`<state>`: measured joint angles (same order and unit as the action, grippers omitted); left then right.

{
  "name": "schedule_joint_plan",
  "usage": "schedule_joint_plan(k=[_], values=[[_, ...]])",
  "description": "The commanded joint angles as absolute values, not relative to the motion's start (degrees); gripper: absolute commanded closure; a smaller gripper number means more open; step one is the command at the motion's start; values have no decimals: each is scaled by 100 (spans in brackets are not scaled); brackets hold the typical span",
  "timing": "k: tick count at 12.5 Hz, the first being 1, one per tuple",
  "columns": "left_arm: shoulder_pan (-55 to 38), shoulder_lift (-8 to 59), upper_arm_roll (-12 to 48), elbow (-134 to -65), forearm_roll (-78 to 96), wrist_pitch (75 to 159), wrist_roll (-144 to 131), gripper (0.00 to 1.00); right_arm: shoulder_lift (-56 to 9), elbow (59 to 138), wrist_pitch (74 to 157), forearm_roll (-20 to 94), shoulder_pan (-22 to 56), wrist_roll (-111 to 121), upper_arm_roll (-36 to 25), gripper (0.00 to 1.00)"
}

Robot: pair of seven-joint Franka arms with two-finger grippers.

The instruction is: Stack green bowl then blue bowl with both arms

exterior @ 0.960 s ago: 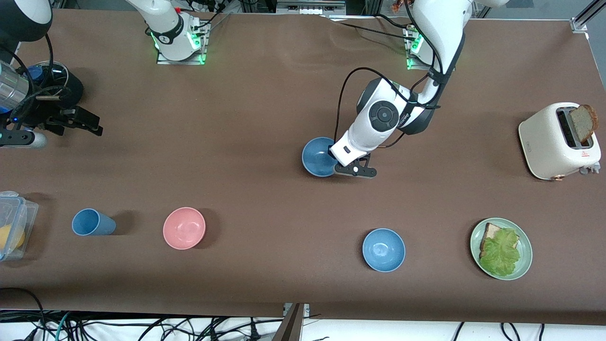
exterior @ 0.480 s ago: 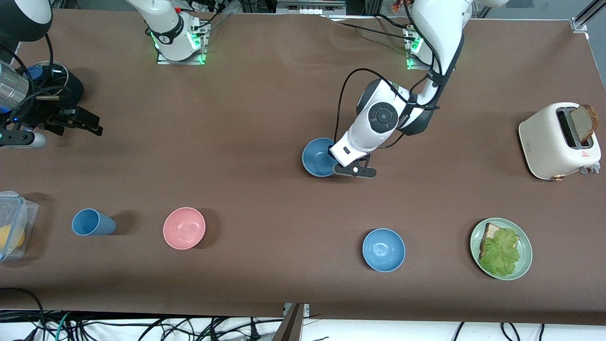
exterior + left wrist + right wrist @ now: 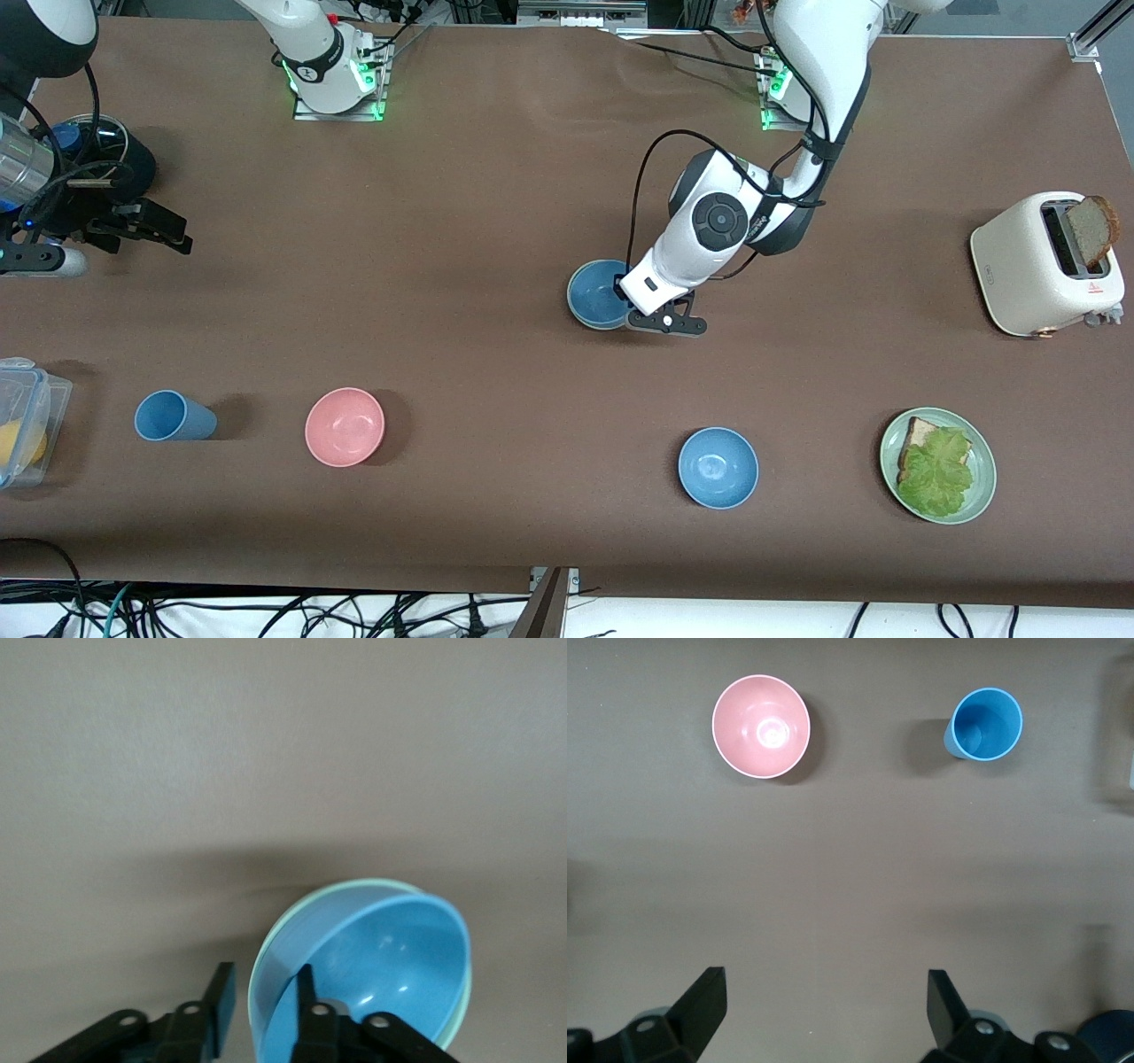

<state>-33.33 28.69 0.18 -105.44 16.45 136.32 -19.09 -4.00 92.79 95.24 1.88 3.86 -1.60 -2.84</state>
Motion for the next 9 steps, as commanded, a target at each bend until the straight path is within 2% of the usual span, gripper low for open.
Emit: schedule_joint_plan(k=[1, 5, 9], values=[[-3191, 2550, 44, -10320, 1643, 13037, -1978, 0, -396, 9193, 9431, 167, 316, -158, -237, 0], [-2586, 2198, -35, -9090, 1547, 11069, -1942, 0, -396, 9193, 9431, 167, 316, -158, -237, 0], [-1611, 1426, -105, -8886, 1529, 10425, -1942, 0, -396, 9193, 9431, 167, 316, -123, -237, 0]])
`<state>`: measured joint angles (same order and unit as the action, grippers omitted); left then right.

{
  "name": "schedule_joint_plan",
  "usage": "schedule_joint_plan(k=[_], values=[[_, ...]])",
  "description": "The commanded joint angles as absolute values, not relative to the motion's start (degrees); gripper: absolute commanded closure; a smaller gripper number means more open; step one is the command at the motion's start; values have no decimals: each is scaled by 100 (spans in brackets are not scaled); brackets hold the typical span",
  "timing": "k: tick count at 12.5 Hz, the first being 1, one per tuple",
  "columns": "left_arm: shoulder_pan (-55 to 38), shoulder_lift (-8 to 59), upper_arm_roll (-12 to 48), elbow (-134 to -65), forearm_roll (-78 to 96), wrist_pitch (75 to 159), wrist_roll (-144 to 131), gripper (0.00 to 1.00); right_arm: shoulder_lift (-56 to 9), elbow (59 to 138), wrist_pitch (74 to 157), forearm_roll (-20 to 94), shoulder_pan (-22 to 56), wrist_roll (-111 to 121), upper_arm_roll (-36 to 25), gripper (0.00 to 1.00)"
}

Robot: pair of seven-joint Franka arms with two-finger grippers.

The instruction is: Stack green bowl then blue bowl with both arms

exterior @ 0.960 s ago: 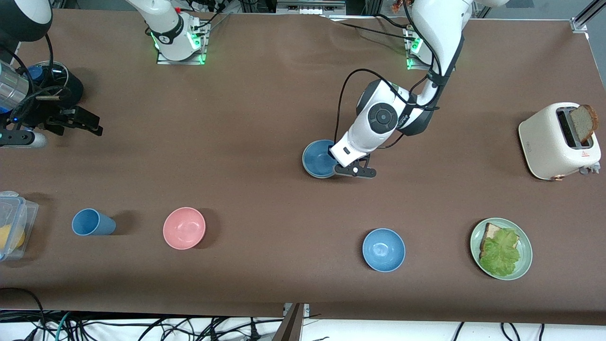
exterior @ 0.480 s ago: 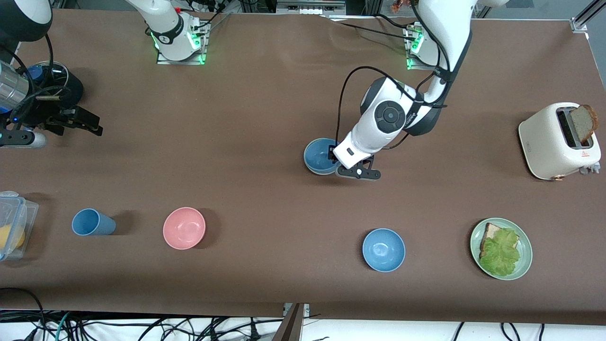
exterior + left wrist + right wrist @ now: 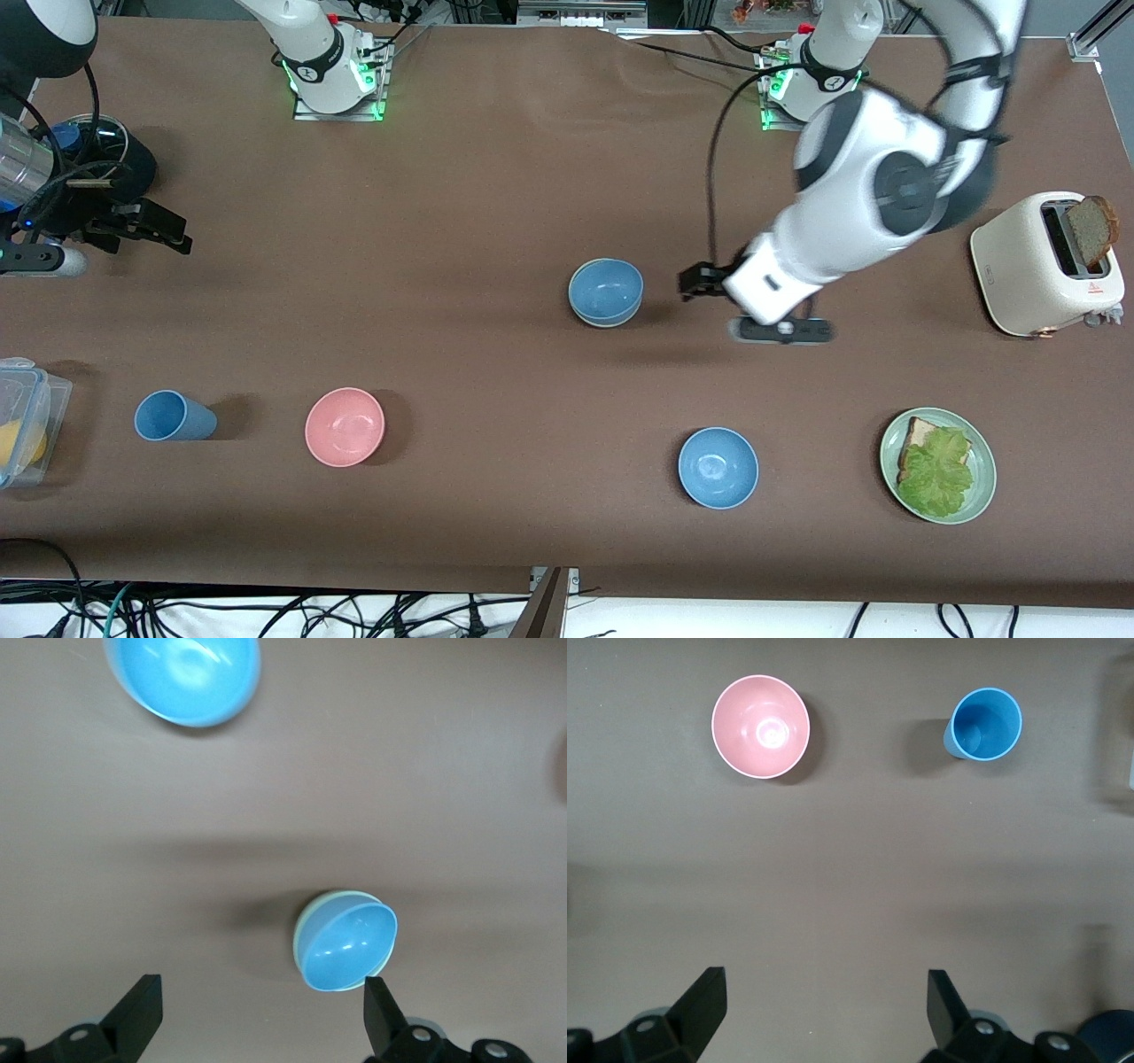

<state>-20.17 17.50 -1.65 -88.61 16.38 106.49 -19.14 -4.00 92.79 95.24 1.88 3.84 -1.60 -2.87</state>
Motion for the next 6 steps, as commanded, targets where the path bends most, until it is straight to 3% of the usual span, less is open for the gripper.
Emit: schedule_joint_plan(k=[1, 6], values=[[-1373, 1302, -105, -8886, 1512, 10128, -1934, 0, -396, 9193, 9431, 167, 316, -114, -237, 0], [-372, 959, 183, -8569, 352, 8983, -1276, 0, -396, 9193, 9431, 141, 316, -70, -237, 0]])
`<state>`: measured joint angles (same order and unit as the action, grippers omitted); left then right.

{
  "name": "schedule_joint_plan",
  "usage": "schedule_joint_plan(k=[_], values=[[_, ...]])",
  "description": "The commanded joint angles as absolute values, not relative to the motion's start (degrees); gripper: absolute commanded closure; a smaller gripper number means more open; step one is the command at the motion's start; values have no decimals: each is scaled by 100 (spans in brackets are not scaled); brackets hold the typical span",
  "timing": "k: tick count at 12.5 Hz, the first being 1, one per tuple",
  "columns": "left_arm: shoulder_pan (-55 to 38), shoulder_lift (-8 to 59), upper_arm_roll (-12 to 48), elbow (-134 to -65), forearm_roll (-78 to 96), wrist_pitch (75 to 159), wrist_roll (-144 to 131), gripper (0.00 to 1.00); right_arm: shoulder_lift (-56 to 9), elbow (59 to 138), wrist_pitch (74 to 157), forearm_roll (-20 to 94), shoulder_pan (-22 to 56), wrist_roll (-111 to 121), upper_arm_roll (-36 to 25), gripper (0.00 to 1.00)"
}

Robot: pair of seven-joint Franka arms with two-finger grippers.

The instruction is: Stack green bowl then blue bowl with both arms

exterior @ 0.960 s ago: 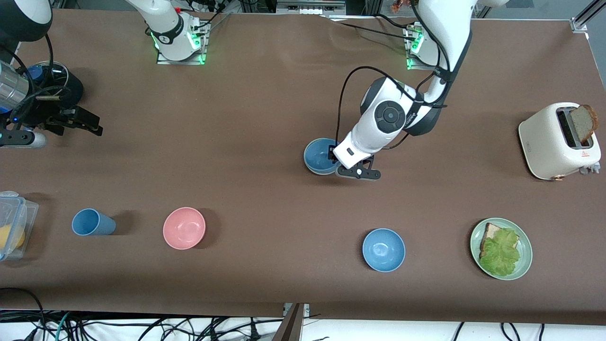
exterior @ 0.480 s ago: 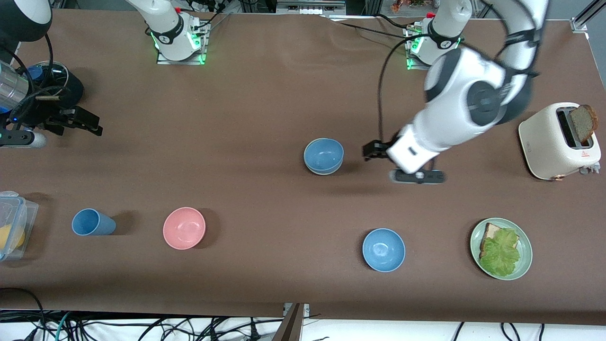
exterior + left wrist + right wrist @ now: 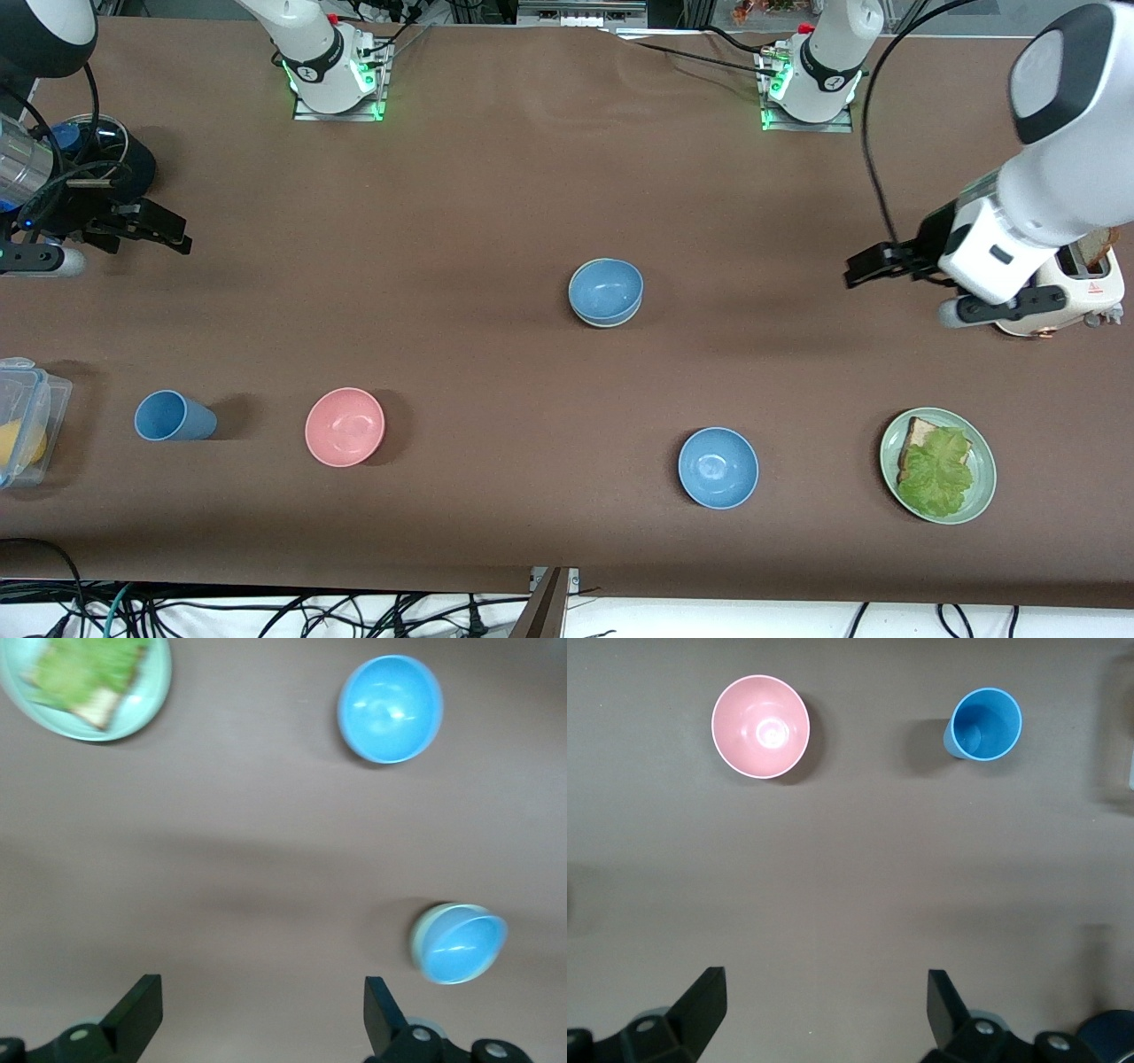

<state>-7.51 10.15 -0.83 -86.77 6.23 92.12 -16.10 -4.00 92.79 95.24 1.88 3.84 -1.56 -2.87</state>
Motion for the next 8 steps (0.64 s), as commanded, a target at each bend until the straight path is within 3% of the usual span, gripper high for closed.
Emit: schedule_joint_plan(k=[1, 8], values=[[-47, 915, 359, -8569, 352, 8974, -1231, 0, -396, 9193, 9431, 141, 316, -62, -237, 0], [264, 809, 597, -8596, 352, 8633, -650, 0, -396, 9193, 9466, 176, 316, -70, -229, 0]])
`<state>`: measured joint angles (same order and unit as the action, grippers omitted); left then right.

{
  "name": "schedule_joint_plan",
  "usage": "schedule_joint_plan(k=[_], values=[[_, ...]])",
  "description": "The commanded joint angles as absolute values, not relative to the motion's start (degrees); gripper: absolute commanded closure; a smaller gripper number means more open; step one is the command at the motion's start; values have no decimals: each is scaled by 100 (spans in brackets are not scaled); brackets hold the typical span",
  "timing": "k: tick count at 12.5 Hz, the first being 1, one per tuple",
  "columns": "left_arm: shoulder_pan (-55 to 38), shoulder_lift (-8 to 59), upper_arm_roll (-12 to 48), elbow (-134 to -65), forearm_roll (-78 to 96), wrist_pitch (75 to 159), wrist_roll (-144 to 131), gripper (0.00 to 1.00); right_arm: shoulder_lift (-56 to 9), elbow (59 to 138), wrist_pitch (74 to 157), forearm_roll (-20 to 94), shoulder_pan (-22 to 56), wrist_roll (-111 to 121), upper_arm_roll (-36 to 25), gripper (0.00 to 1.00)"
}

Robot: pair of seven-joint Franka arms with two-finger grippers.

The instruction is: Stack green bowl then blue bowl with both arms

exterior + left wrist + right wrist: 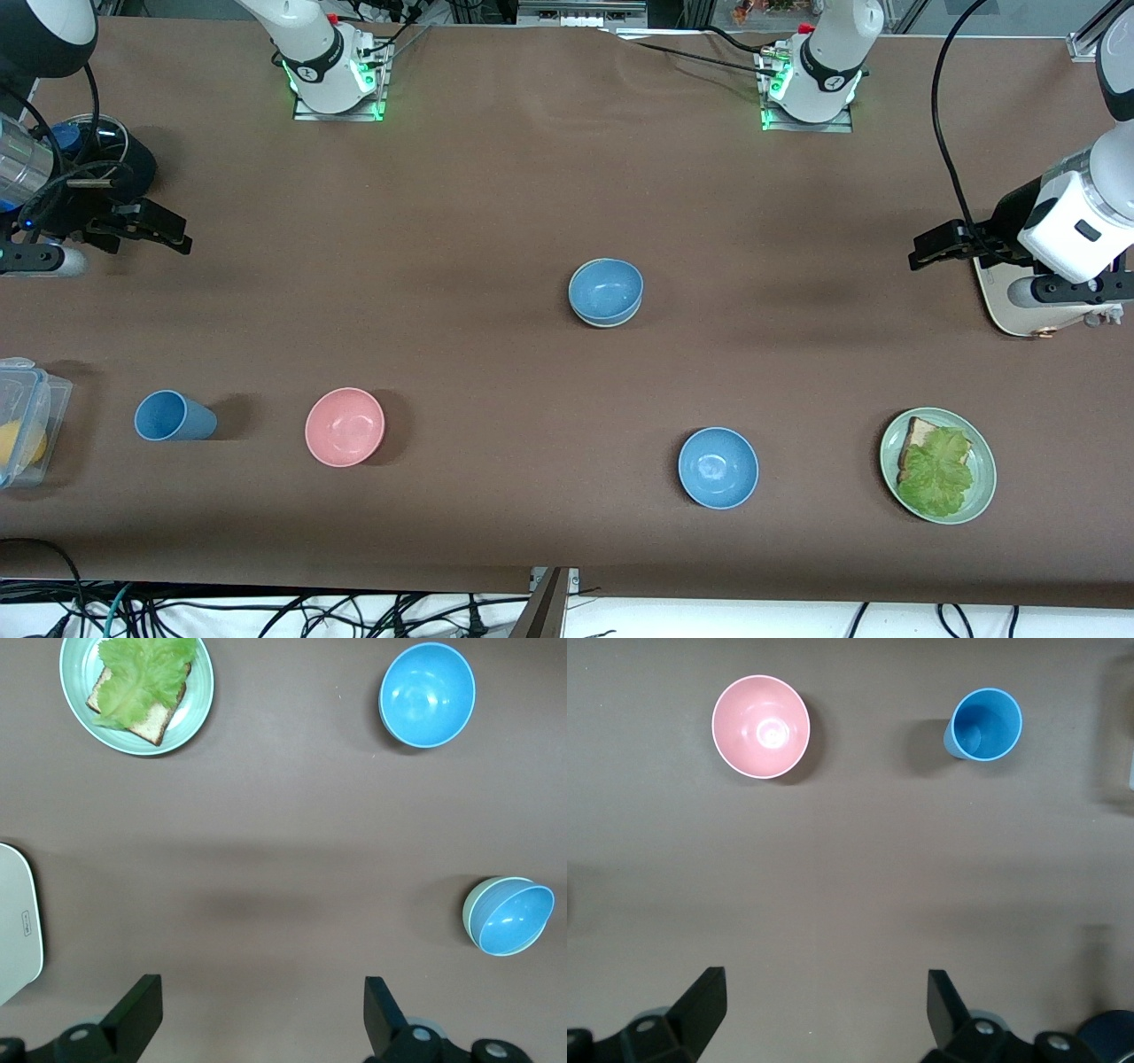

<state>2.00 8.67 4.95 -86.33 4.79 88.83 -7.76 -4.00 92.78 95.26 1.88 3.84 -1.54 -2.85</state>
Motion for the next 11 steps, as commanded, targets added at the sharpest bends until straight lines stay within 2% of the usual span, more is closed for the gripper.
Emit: schedule_joint_plan(k=[1, 5, 11], values=[[238, 826, 606, -8561, 343, 8500, -650, 0, -396, 9193, 9466, 184, 308, -70, -229, 0], [237, 1089, 554, -8061, 352, 8455, -624, 0, -396, 9193, 9475, 185, 316, -70, -229, 0], [237, 1222, 527, -8016, 211, 8438, -624, 0, -396, 9193, 9492, 185, 316, -70, -229, 0]])
